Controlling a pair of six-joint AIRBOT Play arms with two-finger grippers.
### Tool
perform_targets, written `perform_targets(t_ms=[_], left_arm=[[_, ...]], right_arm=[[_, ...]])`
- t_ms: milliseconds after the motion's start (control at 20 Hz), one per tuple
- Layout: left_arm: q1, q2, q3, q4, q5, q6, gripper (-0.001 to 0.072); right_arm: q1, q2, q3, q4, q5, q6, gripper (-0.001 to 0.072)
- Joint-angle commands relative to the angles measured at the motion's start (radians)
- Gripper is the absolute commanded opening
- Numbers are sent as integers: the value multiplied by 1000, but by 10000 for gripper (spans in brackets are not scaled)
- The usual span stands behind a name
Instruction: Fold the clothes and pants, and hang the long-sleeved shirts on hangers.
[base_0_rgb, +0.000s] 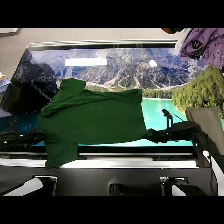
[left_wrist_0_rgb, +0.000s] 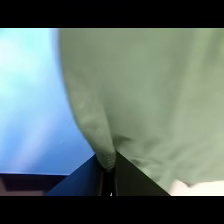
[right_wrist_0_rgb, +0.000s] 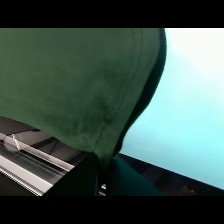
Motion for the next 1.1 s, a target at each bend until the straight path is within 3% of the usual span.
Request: perform_targets(t_ms=[0,200,400,500,750,900,1050], left_arm=[[-18,19,18,-62,-51,9,18],[-121,86,170,-64,-45,-61,16],[-263,111,576,-52,-44,-146,15],[-318,111,851,14,-38,-206,15],[-391,162,1431,312,-72,-426,15],[-392,297,1491,462,-83,-544,15],[-391,443,1423,579,-114,-583,16]], right_arm=[[2,0,71,0,-6,12,28],[2,0,320,1,-16,33,27],[2,-2,707,-43,29,95,26],[2,-2,940,-134,36,152,26],[1,48,1465,-332,-134,258,26],[1,183,1548,-430,-148,329,26],[1,298,1548,-532,-193,419,26]])
